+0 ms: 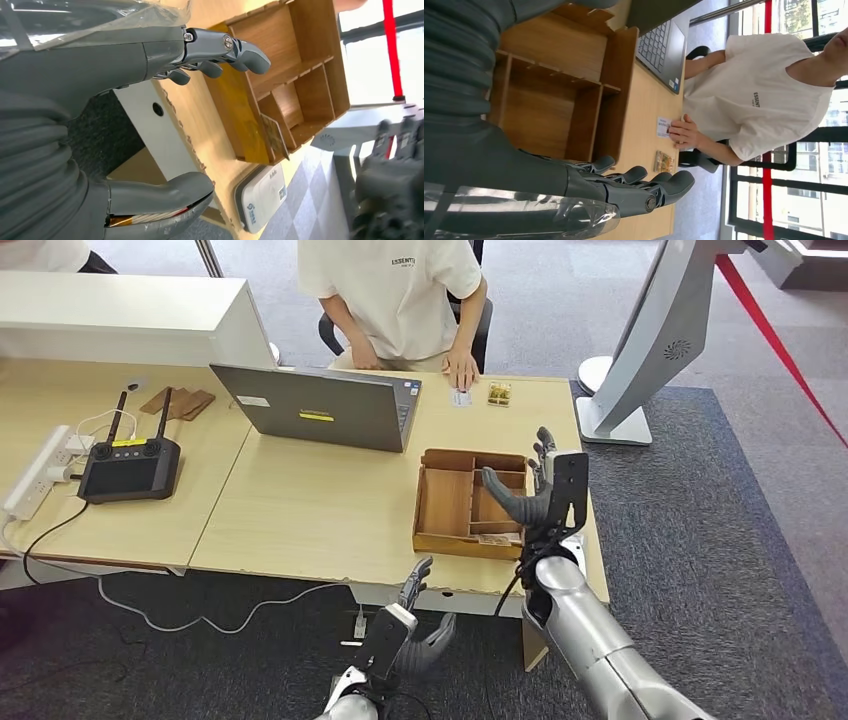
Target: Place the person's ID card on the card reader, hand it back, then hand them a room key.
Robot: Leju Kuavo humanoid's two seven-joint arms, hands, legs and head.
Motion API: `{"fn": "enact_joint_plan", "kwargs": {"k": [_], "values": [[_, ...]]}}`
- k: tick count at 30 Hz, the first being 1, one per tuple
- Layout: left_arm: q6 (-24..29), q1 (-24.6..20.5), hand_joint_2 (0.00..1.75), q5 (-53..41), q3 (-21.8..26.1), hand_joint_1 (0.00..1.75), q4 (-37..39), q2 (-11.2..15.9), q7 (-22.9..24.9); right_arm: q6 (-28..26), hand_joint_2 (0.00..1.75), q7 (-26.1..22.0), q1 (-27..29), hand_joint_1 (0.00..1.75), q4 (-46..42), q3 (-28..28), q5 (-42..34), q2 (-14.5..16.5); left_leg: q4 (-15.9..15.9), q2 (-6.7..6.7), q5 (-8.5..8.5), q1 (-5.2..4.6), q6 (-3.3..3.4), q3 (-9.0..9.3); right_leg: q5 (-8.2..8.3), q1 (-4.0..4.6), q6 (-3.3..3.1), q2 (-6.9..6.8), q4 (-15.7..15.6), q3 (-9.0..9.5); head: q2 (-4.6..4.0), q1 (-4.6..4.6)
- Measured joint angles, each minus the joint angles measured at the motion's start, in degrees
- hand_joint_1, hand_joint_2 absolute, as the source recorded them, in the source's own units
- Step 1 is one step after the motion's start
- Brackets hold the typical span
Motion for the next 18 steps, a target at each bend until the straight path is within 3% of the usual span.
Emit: {"fn": "enact_joint_plan", "kwargs": {"k": [8,10,13,15,18], "values": [[2.99,1.75,1.75,-0.18,1.05,0.0,-3.54,1.45,0.04,-5.11,1.75,1.45,8.6,0.0,-6.76,0.63,8.67,-2.77,0.0,0.0,0.0,0.0,0.0,0.01,0.0,0.0,0.0,0.0,0.0,-0.01,0.0,-0.01],[3.1,2.06,1.75,-0.14,1.24,0.0,-4.23,1.69,0.22,-9.43,1.75,2.79,10.35,0.0,-8.38,0.81,16.03,-3.56,0.0,0.0,0.0,0.0,0.0,0.01,0.0,0.0,0.0,0.0,0.0,-0.01,0.0,0.0],[2.59,2.23,1.75,0.11,1.32,0.0,-4.8,1.86,0.47,-14.88,1.75,6.52,13.1,0.0,-10.97,0.99,32.87,-4.79,0.0,0.0,-0.01,0.0,0.0,0.01,0.0,0.0,0.0,0.01,0.0,-0.01,0.0,0.0],[1.95,2.22,1.75,0.43,1.32,0.0,-4.87,1.88,0.51,-15.3,1.75,8.43,14.81,0.0,-12.36,1.1,40.77,-5.45,0.0,0.01,-0.01,0.0,0.0,0.01,0.0,0.0,0.0,0.01,-0.01,-0.01,0.0,0.0],[1.01,2.2,1.75,0.95,1.31,0.0,-4.86,1.88,0.53,-15.37,1.75,10.05,16.58,0.0,-13.6,1.26,46.16,-6.04,0.0,0.01,-0.01,0.0,0.0,0.01,0.0,0.0,0.0,0.01,-0.01,-0.01,0.0,0.0]]}}
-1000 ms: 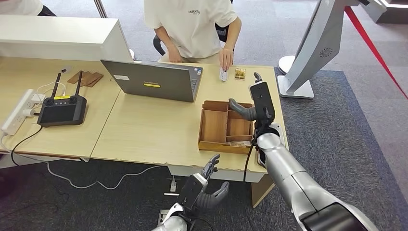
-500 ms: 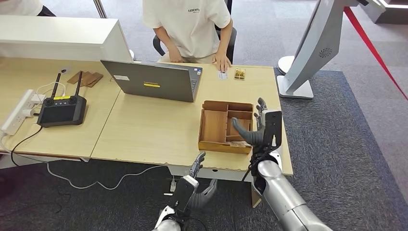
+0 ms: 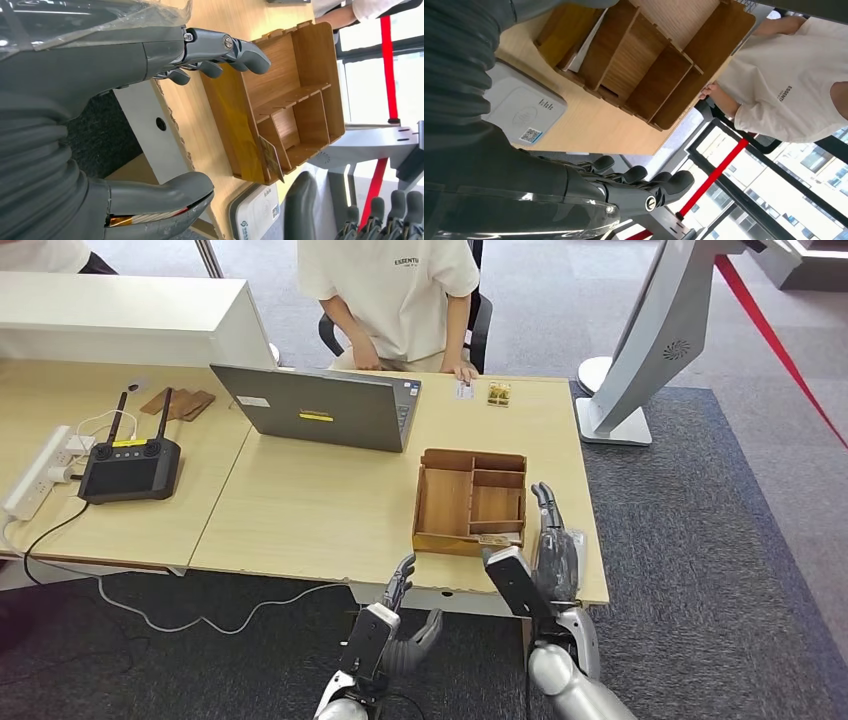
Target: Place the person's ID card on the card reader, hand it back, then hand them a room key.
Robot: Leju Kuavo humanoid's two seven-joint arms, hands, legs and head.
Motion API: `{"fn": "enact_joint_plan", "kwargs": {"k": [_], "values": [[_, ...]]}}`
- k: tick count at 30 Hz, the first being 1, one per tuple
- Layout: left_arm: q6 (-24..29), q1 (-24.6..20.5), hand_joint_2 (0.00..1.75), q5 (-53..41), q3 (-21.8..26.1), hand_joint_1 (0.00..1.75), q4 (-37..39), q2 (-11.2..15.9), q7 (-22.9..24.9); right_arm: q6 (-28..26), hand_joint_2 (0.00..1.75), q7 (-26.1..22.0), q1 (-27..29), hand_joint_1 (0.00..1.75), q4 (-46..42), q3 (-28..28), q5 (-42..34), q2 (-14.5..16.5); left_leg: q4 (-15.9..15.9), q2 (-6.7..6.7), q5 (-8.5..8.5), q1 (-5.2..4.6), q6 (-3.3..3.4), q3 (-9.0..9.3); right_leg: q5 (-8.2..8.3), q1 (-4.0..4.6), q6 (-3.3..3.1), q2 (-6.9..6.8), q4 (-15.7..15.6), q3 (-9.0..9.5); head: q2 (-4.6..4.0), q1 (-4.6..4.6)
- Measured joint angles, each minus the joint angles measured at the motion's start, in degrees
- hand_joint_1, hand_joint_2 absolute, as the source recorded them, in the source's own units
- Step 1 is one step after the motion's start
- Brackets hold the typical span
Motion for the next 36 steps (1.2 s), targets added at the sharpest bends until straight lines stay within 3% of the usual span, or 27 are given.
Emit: {"fn": "enact_joint_plan", "kwargs": {"k": [10,13,22,36], "values": [[-1.74,-0.35,1.75,0.51,-0.08,0.0,0.0,-0.2,0.5,0.02,1.75,8.03,2.64,0.0,-0.94,0.31,23.86,-0.89,0.0,0.01,0.0,0.0,0.0,0.01,0.01,0.0,0.0,0.0,0.0,0.0,0.0,0.0],[-2.23,-0.52,1.75,0.59,-0.09,0.0,0.02,-0.37,0.58,0.23,1.75,10.05,2.82,0.0,-0.96,0.55,27.92,-1.08,0.0,0.01,0.0,0.0,0.0,0.0,0.0,0.0,0.0,0.0,0.0,0.0,0.0,0.01],[-4.17,-1.41,1.75,0.89,-0.56,0.0,0.33,-1.01,0.79,0.65,1.75,13.5,2.24,0.0,0.34,1.51,32.26,-0.79,0.0,0.0,0.0,0.0,0.0,-0.02,0.0,0.0,0.0,0.0,0.01,0.01,-0.01,0.01],[-5.17,-2.4,1.75,1.36,-1.98,0.0,0.78,-1.39,1.05,0.25,1.75,10.61,-3.23,0.0,11.15,2.11,29.16,2.65,0.0,0.01,0.0,0.0,0.0,-0.02,0.0,0.0,0.0,0.0,0.01,0.0,0.0,0.0]]}}
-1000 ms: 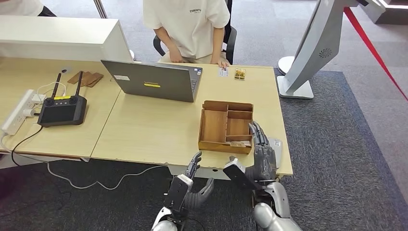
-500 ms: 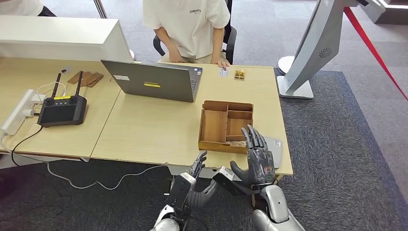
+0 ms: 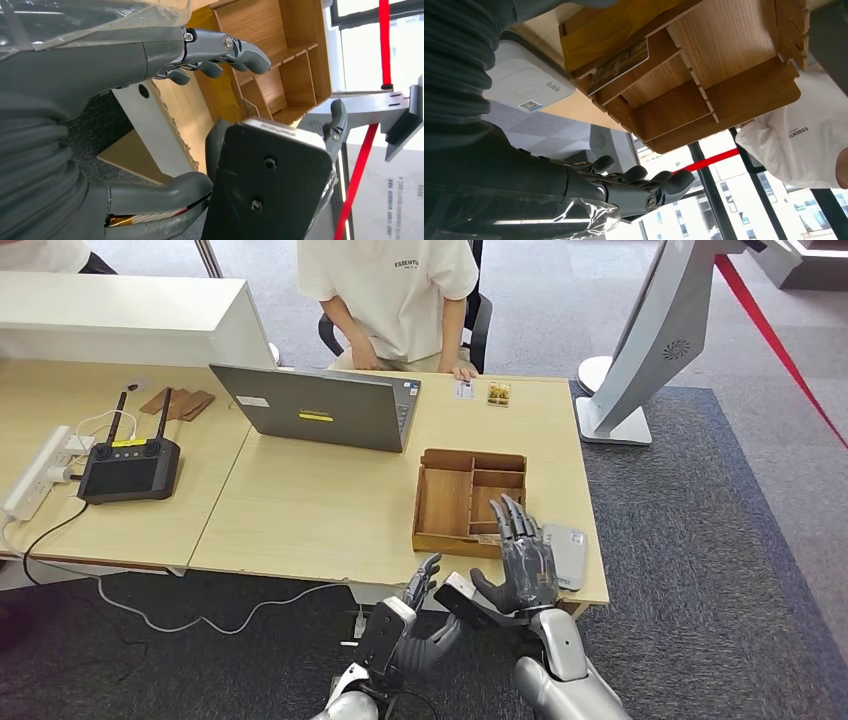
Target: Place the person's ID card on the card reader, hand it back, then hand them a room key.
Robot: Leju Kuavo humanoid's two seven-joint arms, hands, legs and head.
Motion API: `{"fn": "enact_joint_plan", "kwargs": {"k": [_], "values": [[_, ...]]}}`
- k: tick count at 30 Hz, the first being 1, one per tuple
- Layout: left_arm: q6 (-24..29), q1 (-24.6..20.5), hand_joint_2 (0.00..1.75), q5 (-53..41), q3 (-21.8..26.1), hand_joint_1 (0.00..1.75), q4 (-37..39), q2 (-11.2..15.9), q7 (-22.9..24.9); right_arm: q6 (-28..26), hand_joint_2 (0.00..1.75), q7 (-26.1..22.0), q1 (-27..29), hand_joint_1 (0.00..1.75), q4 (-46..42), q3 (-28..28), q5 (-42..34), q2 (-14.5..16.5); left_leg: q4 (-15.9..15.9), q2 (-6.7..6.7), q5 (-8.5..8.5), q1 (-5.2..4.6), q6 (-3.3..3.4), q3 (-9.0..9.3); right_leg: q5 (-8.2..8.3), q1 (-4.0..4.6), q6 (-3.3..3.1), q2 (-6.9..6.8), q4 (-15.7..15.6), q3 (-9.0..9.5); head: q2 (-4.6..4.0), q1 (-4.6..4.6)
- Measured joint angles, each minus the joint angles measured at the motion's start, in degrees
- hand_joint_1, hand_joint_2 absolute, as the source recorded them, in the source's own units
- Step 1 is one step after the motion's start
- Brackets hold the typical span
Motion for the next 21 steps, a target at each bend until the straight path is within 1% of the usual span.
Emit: {"fn": "enact_joint_plan", "kwargs": {"k": [11,21], "values": [[-0.08,-0.29,1.75,0.66,-0.46,0.0,0.42,-0.11,-0.43,-0.22,1.75,-2.06,-3.28,0.0,5.88,0.11,-3.19,2.19,0.0,0.0,0.0,0.0,0.0,0.01,0.0,0.0,0.0,0.0,0.0,0.0,0.0,0.0],[-0.21,-0.35,1.75,0.78,-0.47,0.0,0.9,-0.2,-0.86,-0.43,1.75,-2.14,-3.99,0.0,8.83,0.13,-4.01,2.53,0.0,0.0,0.0,0.0,0.0,0.0,0.0,0.0,0.0,0.0,0.0,0.0,0.0,0.0]]}}
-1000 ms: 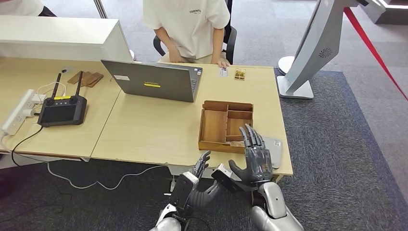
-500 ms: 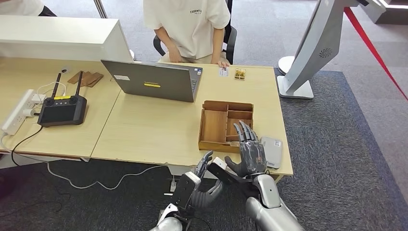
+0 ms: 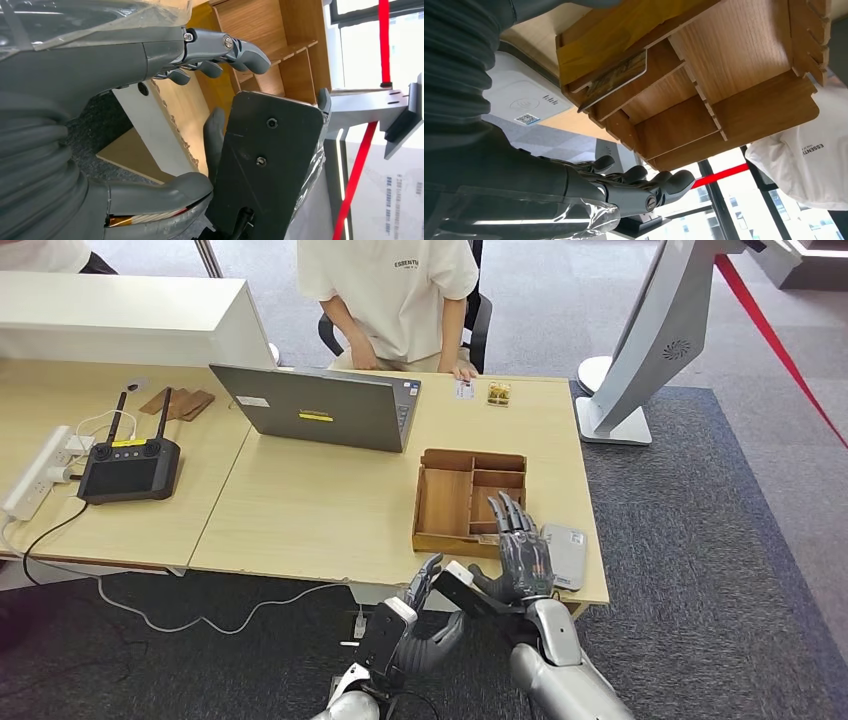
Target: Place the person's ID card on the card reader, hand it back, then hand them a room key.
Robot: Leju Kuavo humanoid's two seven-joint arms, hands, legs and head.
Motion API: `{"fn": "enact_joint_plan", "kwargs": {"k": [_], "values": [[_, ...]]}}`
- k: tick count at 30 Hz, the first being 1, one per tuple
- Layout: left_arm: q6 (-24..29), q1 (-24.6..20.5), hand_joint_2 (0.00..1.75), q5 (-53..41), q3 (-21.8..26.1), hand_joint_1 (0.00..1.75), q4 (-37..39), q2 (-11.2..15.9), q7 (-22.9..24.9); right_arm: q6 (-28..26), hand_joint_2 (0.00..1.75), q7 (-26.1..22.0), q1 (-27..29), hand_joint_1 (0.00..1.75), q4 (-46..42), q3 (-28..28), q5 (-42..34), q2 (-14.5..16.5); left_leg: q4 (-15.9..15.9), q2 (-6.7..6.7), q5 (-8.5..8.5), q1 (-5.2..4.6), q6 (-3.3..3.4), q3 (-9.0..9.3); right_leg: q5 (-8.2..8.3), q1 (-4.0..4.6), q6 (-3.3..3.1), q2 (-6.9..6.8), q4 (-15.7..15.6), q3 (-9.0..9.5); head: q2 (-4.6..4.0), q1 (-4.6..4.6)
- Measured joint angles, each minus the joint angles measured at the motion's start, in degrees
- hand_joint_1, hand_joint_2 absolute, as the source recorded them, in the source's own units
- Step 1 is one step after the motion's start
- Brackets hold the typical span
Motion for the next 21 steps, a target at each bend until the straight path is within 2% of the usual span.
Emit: {"fn": "enact_joint_plan", "kwargs": {"k": [8,13,17,21], "values": [[-0.11,0.0,1.75,-0.1,0.0,0.0,0.32,-0.01,-0.08,0.0,1.75,-0.01,0.0,0.0,1.33,-0.4,0.56,0.04,0.0,0.0,0.0,0.0,0.0,0.0,0.0,0.0,0.0,0.0,0.0,0.0,0.0,0.0],[-0.31,-0.01,1.75,-0.15,0.0,0.0,0.39,-0.02,-0.08,0.0,1.75,-0.33,0.0,0.29,2.05,-0.62,0.46,0.07,0.0,0.0,0.0,0.0,0.0,0.0,0.0,0.0,0.0,0.0,0.0,0.0,0.0,-0.01],[-0.52,-0.01,1.75,-0.15,0.0,0.0,0.42,-0.03,-0.08,0.0,1.75,-0.68,0.0,1.55,2.59,-0.84,0.21,0.17,0.0,0.0,0.0,0.0,0.0,0.0,0.0,0.0,0.0,0.0,0.0,0.0,0.0,0.0],[-0.64,-0.01,1.75,-0.13,0.0,0.0,0.43,-0.03,-0.09,0.0,1.75,-1.06,-0.01,1.71,3.08,-0.87,-0.3,0.4,0.0,0.0,0.0,0.0,0.0,0.0,0.0,0.0,0.0,0.0,0.0,0.0,0.0,0.01]]}}
